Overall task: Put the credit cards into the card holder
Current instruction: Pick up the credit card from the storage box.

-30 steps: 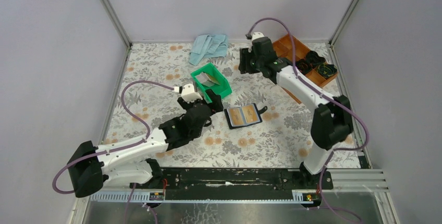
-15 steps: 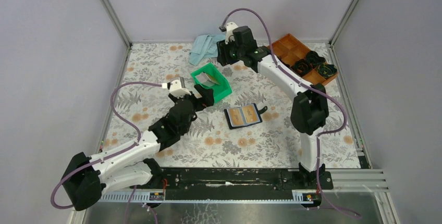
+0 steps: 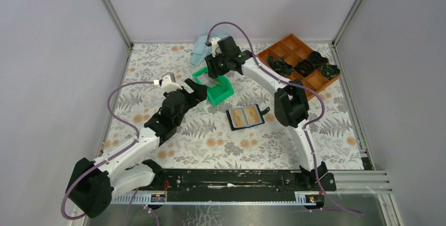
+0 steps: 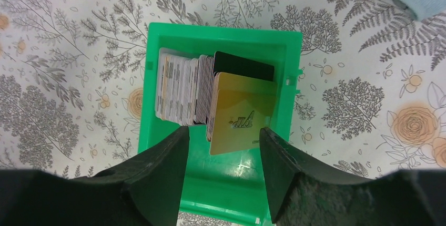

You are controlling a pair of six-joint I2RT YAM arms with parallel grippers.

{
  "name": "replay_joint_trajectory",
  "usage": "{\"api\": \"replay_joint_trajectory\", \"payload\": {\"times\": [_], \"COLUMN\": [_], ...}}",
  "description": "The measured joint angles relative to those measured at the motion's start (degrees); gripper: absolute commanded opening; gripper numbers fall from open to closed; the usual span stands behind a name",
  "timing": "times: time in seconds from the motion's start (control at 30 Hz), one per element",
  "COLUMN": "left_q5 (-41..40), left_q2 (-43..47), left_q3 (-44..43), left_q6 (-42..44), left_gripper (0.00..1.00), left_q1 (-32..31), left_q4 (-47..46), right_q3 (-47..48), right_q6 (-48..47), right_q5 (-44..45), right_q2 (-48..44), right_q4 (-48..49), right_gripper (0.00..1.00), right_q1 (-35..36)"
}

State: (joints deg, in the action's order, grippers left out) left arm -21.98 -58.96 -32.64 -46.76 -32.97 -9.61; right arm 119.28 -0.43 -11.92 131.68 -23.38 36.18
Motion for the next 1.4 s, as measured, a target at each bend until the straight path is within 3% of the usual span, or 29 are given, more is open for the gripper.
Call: {"api": "replay_joint_trajectory", "payload": {"times": [0.63,1.13,1.4], "left_q5": [1.60,2.99,3.67], "left_q2": [-1.81,-2.84,-3.45], "left_q3": [2.80,2.80,2.80], "left_q6": [-3.32,-3.69,-4.00], "left_gripper": [1.00,1.00,1.00], "left_q1": [1.77,2.38,2.60], "left_q4": [-0.26,-1.09,-1.11], "right_q3": [3.34,3.06,1.49], "right_q6": [-0.70,4.83,5.55], "right_q5": [-3.37,-12.81,-13.22], "right_q2": [6.25,6.43,6.45], "right_q4": [-1.53,0.90,1.07], "right_gripper": [0.59,0.56,0.38], "right_q1": [0.04,-1.44,-2.03]}}
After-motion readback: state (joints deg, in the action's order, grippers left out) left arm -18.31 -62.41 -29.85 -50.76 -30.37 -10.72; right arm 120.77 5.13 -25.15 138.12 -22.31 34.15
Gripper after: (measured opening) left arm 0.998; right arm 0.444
